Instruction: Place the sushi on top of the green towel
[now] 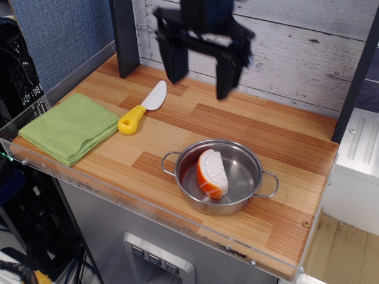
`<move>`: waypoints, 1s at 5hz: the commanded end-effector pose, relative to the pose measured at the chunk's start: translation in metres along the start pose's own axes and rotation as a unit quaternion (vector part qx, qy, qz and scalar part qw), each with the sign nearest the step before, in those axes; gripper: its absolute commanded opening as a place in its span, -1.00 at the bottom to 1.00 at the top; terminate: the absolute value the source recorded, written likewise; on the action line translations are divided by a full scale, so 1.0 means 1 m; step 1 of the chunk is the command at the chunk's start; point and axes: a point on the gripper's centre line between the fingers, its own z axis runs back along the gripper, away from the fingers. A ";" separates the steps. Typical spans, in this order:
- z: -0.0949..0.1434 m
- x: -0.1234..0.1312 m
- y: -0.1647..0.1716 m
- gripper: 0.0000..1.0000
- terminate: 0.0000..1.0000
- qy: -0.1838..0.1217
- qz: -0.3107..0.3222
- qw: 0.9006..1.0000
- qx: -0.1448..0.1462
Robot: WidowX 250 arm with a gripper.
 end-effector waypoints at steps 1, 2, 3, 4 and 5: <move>-0.038 -0.010 -0.002 1.00 -1.00 0.017 -0.002 1.000 0.022; -0.062 -0.014 0.004 1.00 -1.00 0.033 0.019 0.999 0.029; -0.076 -0.017 -0.003 1.00 -1.00 0.033 0.041 0.998 0.021; -0.076 -0.020 -0.013 1.00 -1.00 0.024 0.056 0.998 0.013; -0.070 -0.023 -0.024 1.00 -1.00 0.006 0.065 0.998 0.009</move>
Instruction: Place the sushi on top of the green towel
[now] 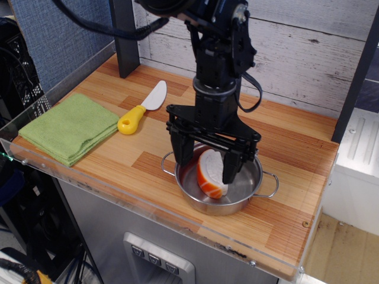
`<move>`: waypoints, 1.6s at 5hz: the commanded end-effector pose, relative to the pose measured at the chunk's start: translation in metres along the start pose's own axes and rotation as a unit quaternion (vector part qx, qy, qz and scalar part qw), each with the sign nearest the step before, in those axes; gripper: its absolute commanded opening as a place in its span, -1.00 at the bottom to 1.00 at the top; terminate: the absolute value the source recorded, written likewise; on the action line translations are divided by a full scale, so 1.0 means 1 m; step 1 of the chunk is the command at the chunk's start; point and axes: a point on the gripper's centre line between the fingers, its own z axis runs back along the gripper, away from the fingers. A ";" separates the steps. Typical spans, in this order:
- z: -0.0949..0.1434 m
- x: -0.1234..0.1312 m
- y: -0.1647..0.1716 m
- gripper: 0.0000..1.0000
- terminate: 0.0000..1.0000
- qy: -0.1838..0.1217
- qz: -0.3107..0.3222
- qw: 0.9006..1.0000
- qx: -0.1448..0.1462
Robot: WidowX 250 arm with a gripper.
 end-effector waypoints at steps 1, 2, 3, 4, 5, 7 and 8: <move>0.012 -0.007 -0.014 1.00 -1.00 -0.037 0.009 0.999 -0.006; 0.000 -0.007 -0.013 1.00 -1.00 -0.023 0.012 1.000 0.001; -0.012 -0.005 -0.007 1.00 -1.00 -0.009 0.019 1.000 0.011; -0.019 -0.003 0.000 1.00 -1.00 -0.003 0.029 0.999 0.016; -0.026 -0.002 0.002 1.00 -1.00 0.004 0.031 0.999 0.022; -0.030 0.002 -0.002 -1.00 -1.00 0.003 0.032 0.999 0.021; -0.021 0.001 -0.006 -1.00 -1.00 -0.009 0.026 1.000 0.012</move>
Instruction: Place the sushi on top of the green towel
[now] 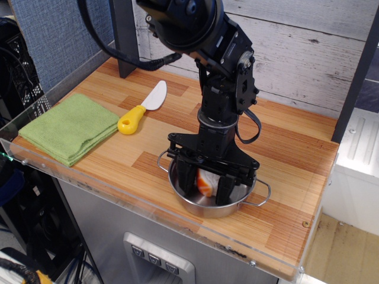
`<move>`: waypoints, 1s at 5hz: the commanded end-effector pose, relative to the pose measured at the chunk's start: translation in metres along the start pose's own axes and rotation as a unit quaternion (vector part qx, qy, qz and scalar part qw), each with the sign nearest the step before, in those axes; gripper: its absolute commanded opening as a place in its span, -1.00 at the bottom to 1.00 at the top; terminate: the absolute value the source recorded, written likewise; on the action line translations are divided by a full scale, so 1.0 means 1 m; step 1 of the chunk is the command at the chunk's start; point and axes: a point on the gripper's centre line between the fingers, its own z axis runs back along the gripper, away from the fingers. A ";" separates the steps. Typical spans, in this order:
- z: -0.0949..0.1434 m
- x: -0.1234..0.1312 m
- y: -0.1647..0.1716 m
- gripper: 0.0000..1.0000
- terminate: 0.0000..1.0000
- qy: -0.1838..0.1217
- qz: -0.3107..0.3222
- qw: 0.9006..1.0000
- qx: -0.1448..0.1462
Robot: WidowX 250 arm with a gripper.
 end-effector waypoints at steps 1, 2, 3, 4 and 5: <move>0.032 0.004 -0.007 -1.00 -1.00 -0.046 -0.023 0.998 -0.025; 0.069 0.006 -0.007 -1.00 -1.00 -0.089 -0.043 0.994 -0.039; 0.105 0.010 0.011 -1.00 -1.00 -0.123 -0.027 0.991 -0.047; 0.124 0.024 0.058 -1.00 -1.00 -0.126 -0.003 0.992 -0.013; 0.122 0.028 0.107 -1.00 -1.00 -0.111 0.016 0.994 0.018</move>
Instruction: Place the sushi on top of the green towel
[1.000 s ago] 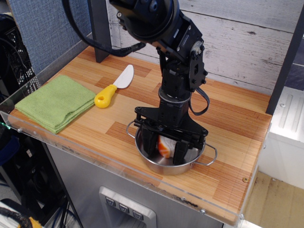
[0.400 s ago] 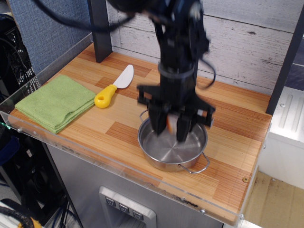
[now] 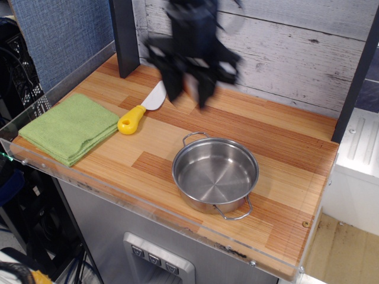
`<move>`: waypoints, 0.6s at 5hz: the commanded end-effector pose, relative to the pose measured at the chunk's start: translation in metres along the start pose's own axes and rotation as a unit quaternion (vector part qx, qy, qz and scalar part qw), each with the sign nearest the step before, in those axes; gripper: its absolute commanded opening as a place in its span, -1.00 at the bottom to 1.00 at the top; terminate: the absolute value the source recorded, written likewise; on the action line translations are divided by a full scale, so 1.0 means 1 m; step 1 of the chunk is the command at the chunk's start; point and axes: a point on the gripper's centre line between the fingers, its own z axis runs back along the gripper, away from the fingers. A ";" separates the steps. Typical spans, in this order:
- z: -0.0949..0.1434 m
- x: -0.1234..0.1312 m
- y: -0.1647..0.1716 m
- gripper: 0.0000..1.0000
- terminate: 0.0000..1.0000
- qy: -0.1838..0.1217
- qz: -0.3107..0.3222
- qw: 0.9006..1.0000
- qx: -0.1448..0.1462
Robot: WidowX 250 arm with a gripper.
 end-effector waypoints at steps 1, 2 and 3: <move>0.008 0.002 0.095 -1.00 -1.00 0.011 0.025 0.998 0.052; 0.006 -0.012 0.132 -1.00 -1.00 0.023 0.042 0.997 0.065; 0.001 -0.022 0.147 -1.00 -1.00 0.035 0.053 0.995 0.076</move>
